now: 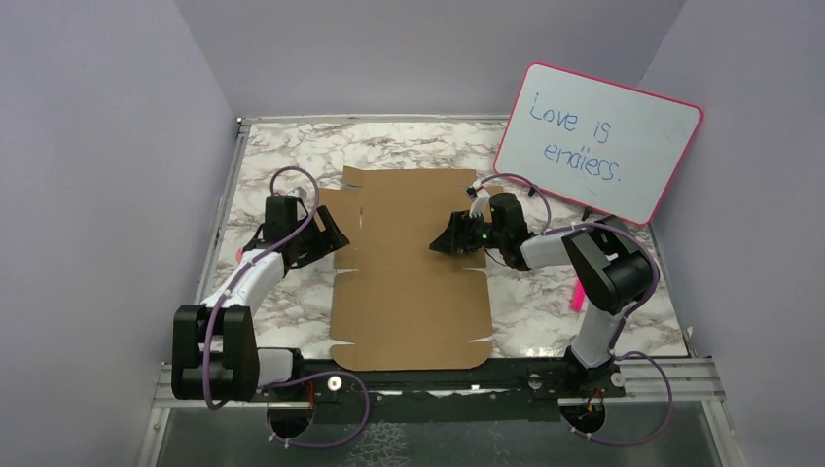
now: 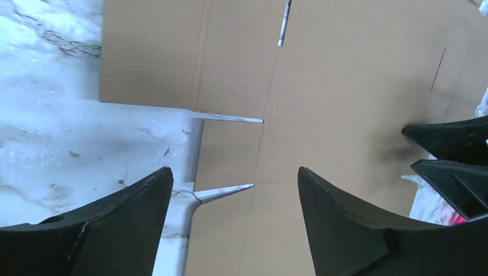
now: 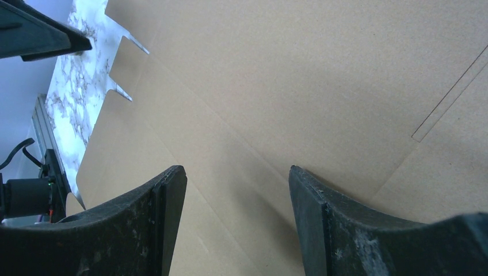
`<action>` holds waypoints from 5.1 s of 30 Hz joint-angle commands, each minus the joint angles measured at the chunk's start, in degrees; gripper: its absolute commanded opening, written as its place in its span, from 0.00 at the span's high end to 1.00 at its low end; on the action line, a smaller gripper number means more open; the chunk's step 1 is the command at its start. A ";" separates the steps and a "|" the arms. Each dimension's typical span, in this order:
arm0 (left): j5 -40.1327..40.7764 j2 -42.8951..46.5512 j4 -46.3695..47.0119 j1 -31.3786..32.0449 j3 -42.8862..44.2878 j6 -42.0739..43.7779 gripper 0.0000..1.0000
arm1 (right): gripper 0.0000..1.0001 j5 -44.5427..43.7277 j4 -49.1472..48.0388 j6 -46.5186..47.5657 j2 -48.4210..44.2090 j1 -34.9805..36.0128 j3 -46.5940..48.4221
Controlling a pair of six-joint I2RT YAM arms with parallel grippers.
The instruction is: Fold the paper box
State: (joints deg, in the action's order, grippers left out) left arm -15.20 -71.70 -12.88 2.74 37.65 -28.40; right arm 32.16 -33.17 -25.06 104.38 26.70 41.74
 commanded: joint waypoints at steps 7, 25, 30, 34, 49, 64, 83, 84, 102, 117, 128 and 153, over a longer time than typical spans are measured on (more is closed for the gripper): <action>-10.30 -8.14 5.42 -2.22 -1.18 2.75 0.28 | 0.29 -0.86 2.49 0.27 1.22 0.91 -0.19; -13.73 -3.35 4.66 -1.58 -0.73 2.65 0.61 | 0.29 -0.74 2.41 0.19 1.48 0.90 -0.05; -11.72 -2.73 3.48 1.42 -0.31 2.94 0.65 | 0.29 -0.59 2.36 0.10 1.61 0.90 -0.03; -9.54 -4.18 3.52 5.51 0.33 2.51 0.65 | 0.29 -0.70 2.40 0.16 1.53 0.90 -0.02; 0.43 -7.22 -0.45 15.66 5.81 3.25 0.62 | 0.29 -0.87 2.49 0.10 1.49 0.93 -0.12; 3.62 -6.80 -7.79 -0.55 17.96 15.38 0.46 | 0.29 -1.31 2.49 0.36 0.48 0.94 -0.57; -11.16 -34.77 -9.02 -11.35 33.41 21.35 0.43 | 0.29 -1.14 1.79 0.39 0.83 0.90 -0.71; -11.63 -35.51 -9.22 -11.36 33.71 21.62 0.44 | 0.29 -1.07 1.68 0.37 0.76 0.97 -0.70; -11.24 -32.39 -11.17 -9.70 32.68 22.78 0.99 | 0.29 -0.43 0.48 -0.08 1.88 0.92 -0.61; 15.92 -27.16 -19.50 5.86 36.89 22.78 1.00 | 0.29 -0.77 0.38 -0.12 1.33 0.93 -0.83; 25.84 -28.76 -25.15 15.59 43.65 21.39 1.00 | 0.29 -1.31 -0.10 -0.43 1.39 0.91 -1.11; 37.53 -36.85 -30.69 28.84 51.81 19.60 0.99 | 0.29 -1.40 -0.63 -0.87 1.19 0.90 -1.40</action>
State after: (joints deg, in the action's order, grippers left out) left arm 20.29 -106.89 -38.89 30.09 88.01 -8.03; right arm 31.97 -34.24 -25.54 104.47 26.83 41.41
